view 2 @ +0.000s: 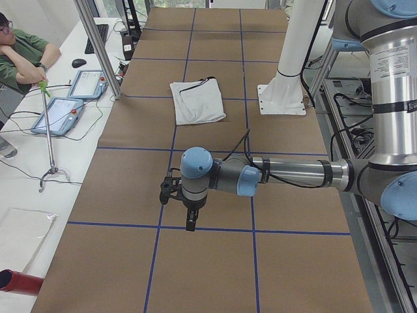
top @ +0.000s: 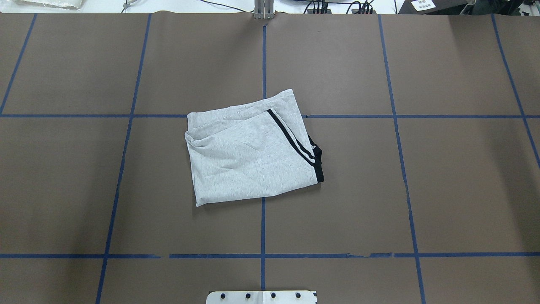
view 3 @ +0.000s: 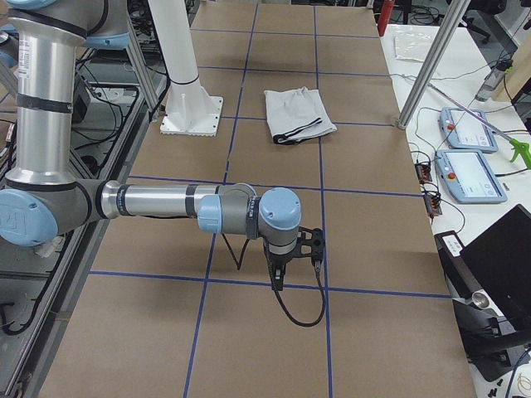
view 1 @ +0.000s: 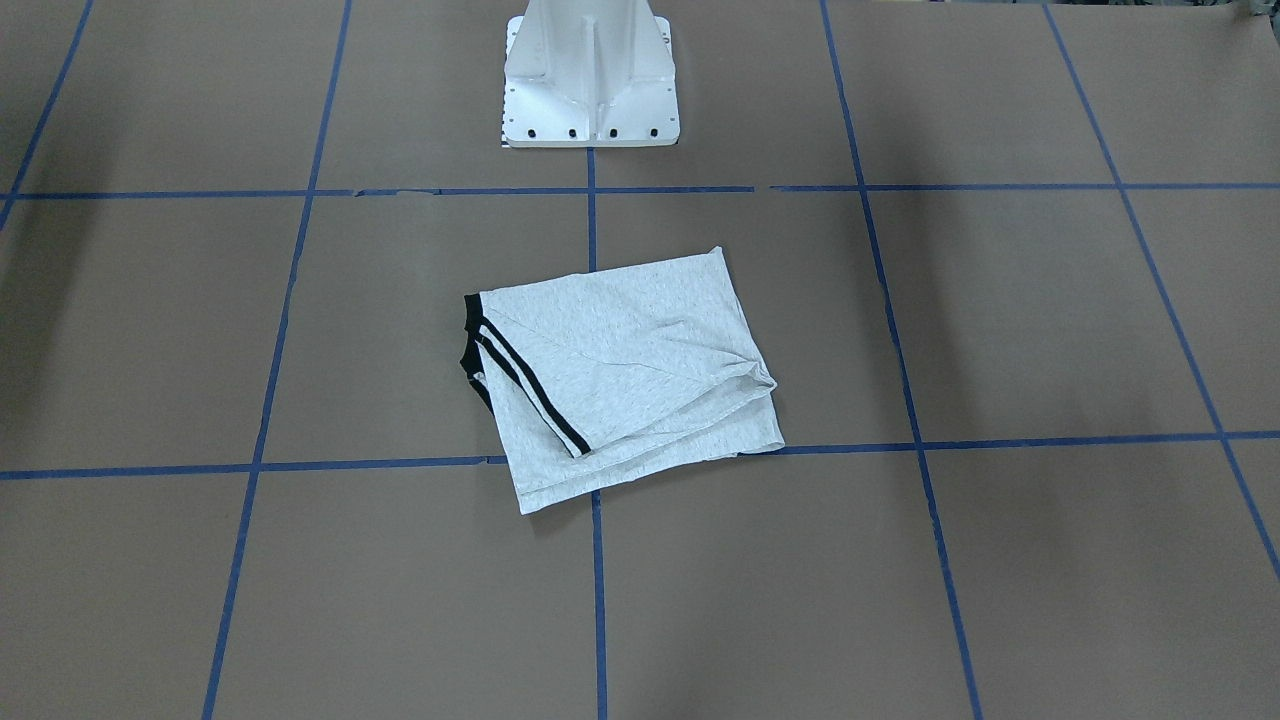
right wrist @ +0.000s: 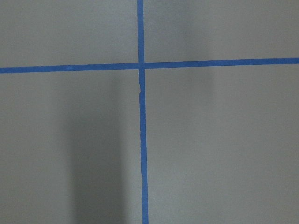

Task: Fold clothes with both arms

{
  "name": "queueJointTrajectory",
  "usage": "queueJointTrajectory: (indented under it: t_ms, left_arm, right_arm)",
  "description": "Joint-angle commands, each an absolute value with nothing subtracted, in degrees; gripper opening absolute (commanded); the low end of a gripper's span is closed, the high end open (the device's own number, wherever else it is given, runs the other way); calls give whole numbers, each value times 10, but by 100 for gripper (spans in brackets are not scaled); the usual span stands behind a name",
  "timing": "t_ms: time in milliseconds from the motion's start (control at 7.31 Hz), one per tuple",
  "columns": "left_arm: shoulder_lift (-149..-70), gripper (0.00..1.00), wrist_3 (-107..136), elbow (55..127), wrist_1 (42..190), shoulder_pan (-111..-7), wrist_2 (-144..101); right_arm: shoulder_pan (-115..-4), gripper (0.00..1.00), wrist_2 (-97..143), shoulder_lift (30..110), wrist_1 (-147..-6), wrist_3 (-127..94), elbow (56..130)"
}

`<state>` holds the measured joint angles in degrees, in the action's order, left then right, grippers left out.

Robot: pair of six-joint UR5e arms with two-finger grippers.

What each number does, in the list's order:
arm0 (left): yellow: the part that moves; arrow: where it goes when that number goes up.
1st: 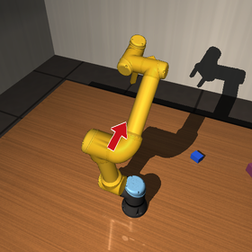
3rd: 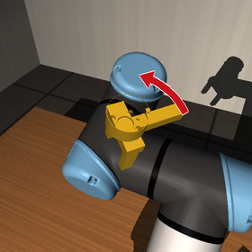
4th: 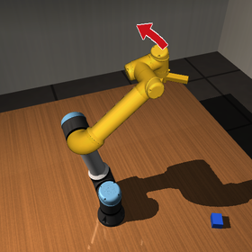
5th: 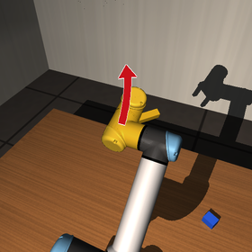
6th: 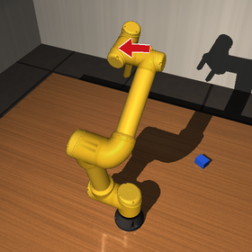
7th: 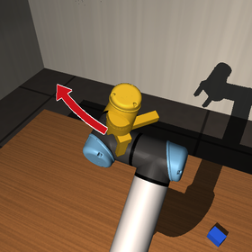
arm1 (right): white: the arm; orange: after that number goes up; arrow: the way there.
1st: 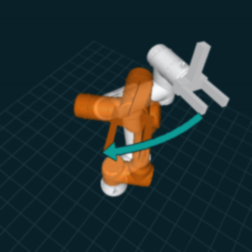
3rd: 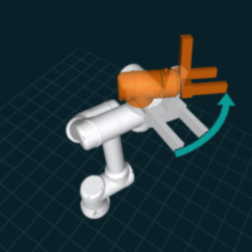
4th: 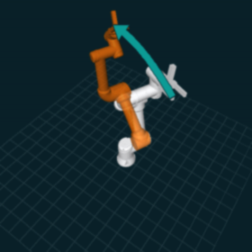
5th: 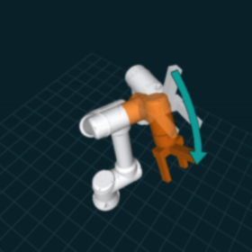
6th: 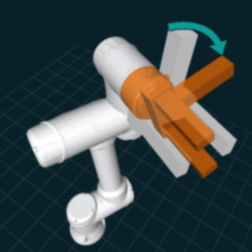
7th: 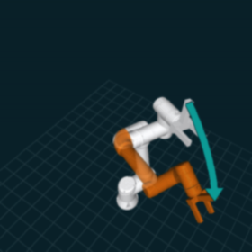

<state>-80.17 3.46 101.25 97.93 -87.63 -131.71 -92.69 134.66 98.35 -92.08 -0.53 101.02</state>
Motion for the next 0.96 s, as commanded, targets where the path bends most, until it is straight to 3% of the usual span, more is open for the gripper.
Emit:
queueJointTrajectory:
  t_ms: [0, 821]
  left_arm:
    - [-802, 100, 34, 1013, 980, -876, -1317]
    - [-802, 100, 33, 1011, 983, -876, -1317]
  right_arm:
    - [-926, 100, 1349, 983, -919, -5, 1011]
    - [-926, 100, 1350, 983, -919, -4, 1027]
